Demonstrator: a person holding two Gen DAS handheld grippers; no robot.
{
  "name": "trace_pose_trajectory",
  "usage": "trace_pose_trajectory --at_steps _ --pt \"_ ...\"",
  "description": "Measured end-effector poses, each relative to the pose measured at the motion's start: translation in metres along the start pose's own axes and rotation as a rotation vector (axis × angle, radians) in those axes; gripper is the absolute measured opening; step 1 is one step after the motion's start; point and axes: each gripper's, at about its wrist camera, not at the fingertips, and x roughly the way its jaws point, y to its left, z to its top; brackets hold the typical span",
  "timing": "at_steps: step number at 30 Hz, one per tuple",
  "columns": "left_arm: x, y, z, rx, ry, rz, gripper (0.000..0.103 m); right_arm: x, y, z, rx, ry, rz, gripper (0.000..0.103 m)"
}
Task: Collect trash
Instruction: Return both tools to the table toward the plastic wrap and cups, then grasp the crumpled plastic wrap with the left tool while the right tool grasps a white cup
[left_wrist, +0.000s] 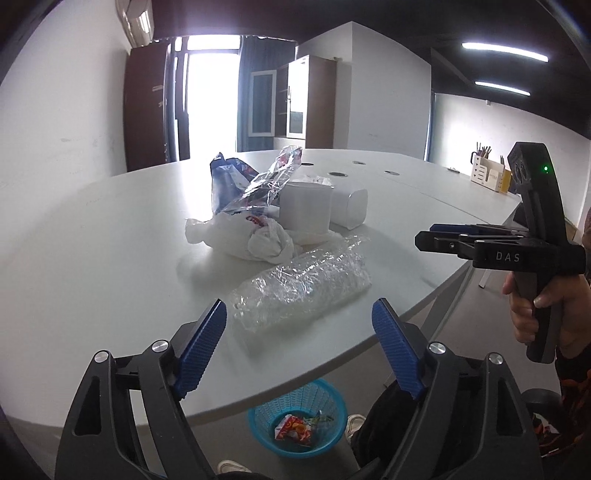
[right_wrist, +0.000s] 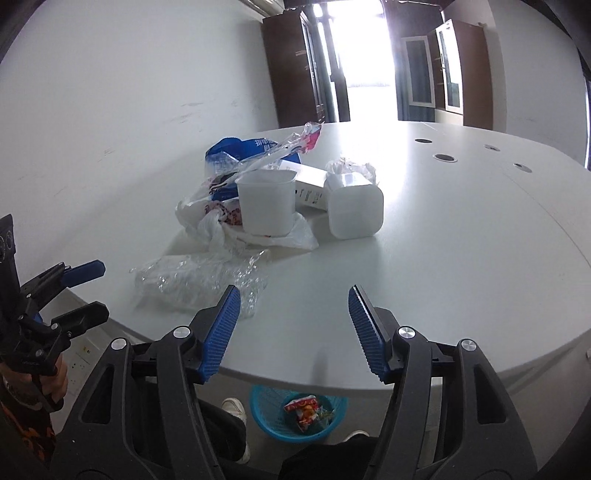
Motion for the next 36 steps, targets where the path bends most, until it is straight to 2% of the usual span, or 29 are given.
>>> trace_pose_trajectory --at_steps 3,6,13,18,20,23,25,26,28,30,32,36 --pt "0.009 0.003 0.008 0.053 0.015 0.011 0.086 0.012 -0.008 0.013 0.009 0.009 -0.012 0.060" --pt "0.020 0.005 0.017 0.082 0.045 -0.036 0.089 0.026 -0.013 0.025 0.005 0.028 -0.023 0.061" --pt "0.057 0.008 0.024 0.182 0.184 -0.113 0.089 0.060 -0.022 0.053 0.020 0.065 -0.010 0.061" --pt "0.073 0.008 0.024 0.193 0.241 -0.157 0.089 0.092 -0.022 0.069 0.007 0.116 -0.011 0.061" --pt "0.078 0.006 0.022 0.202 0.254 -0.152 0.088 0.103 -0.021 0.072 0.002 0.141 -0.015 0.060" --pt "0.077 0.004 0.021 0.208 0.237 -0.119 0.075 0.118 -0.021 0.078 0.008 0.183 0.016 0.050" --pt "0.074 0.003 0.020 0.205 0.229 -0.126 0.072 0.126 -0.023 0.080 0.015 0.193 0.011 0.046" --pt "0.073 0.001 0.019 0.203 0.222 -0.125 0.066 0.130 -0.025 0.080 0.020 0.201 0.009 0.040" --pt "0.071 0.001 0.018 0.188 0.215 -0.125 0.061 0.136 -0.027 0.078 0.026 0.212 0.009 0.032" --pt "0.070 0.003 0.017 0.161 0.208 -0.121 0.054 0.140 -0.028 0.076 0.021 0.222 0.001 0.015" --pt "0.066 0.004 0.014 0.125 0.195 -0.118 0.050 0.143 -0.027 0.074 0.011 0.231 0.002 0.006" --pt "0.055 0.007 0.008 0.034 0.168 -0.112 0.043 0.132 -0.029 0.072 0.005 0.195 -0.006 0.003"
